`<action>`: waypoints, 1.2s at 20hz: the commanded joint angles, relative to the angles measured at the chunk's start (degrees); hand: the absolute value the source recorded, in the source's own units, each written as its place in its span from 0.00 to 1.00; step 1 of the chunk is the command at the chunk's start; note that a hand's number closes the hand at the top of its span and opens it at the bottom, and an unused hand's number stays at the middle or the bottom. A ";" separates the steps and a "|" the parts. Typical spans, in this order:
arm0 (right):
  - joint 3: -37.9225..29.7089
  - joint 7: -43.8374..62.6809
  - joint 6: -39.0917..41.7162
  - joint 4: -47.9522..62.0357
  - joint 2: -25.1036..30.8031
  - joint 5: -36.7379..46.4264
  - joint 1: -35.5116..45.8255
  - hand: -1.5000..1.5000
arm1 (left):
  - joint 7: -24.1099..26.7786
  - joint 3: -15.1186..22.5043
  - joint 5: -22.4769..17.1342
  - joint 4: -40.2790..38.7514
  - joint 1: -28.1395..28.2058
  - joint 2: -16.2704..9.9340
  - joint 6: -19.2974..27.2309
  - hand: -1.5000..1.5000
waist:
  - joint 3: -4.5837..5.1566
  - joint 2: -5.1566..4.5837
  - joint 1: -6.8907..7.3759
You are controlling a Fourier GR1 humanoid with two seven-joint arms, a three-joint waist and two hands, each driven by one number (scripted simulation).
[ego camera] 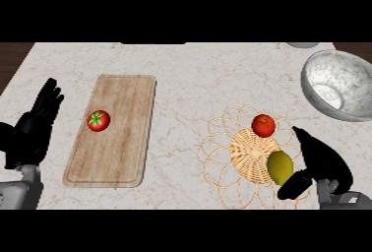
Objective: Pick the lemon from the placemat and place it in the bowl
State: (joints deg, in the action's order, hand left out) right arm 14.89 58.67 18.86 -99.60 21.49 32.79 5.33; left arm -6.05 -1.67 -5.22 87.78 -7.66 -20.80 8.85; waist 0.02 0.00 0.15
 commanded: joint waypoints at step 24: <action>-5.32 -14.39 -4.35 17.69 -9.93 9.54 1.41 1.00 | 1.63 -4.94 4.22 -1.83 -1.02 4.74 -4.22 0.50 | -0.02 -0.02 -0.15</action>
State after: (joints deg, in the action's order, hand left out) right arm 9.26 48.16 15.77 -84.18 12.98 42.41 7.36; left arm -6.55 -6.23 -1.55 87.72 -8.47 -17.17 4.88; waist 0.63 0.44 -0.15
